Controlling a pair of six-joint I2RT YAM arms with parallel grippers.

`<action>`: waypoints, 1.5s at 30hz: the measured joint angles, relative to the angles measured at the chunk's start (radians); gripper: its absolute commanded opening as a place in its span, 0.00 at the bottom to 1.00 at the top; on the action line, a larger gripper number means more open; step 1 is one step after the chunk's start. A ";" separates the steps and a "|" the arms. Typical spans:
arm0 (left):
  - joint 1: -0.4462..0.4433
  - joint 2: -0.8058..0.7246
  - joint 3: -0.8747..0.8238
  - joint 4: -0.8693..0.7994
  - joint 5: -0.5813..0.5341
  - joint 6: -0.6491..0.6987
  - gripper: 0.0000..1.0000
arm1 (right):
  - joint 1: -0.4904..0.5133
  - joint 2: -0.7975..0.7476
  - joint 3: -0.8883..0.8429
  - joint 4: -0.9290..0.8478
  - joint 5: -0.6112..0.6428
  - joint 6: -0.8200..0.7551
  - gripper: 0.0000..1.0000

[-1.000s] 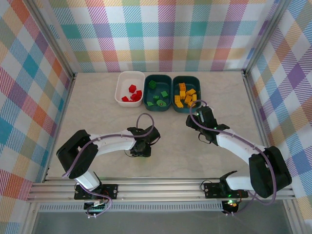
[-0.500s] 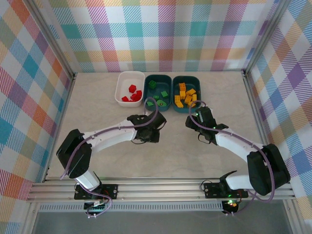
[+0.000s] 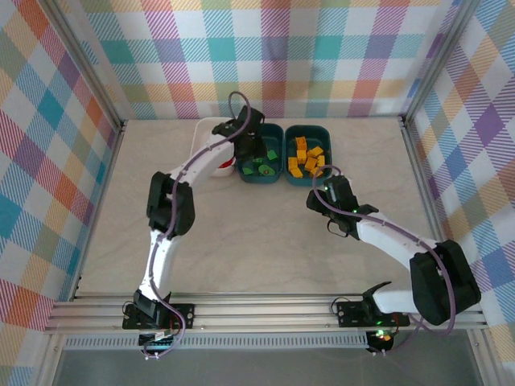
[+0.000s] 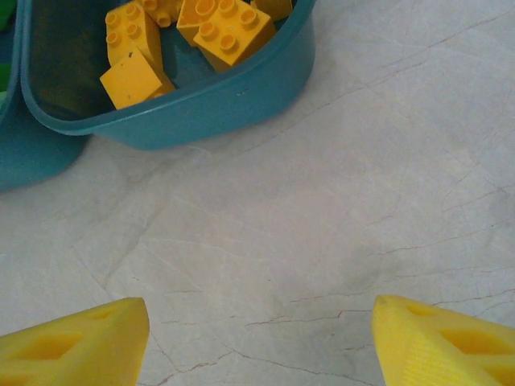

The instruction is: Sort the legos into containers by color

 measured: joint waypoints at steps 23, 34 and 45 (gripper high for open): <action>-0.109 -0.586 -0.607 0.321 0.109 0.101 1.00 | 0.001 -0.054 -0.001 0.000 0.004 -0.001 0.78; -0.155 -1.481 -1.528 0.683 -0.328 0.013 1.00 | 0.330 -0.242 -0.216 0.367 0.278 -0.227 1.00; -0.157 -1.514 -1.721 0.743 -0.761 0.090 1.00 | 0.325 -0.101 0.017 0.351 0.261 -0.515 1.00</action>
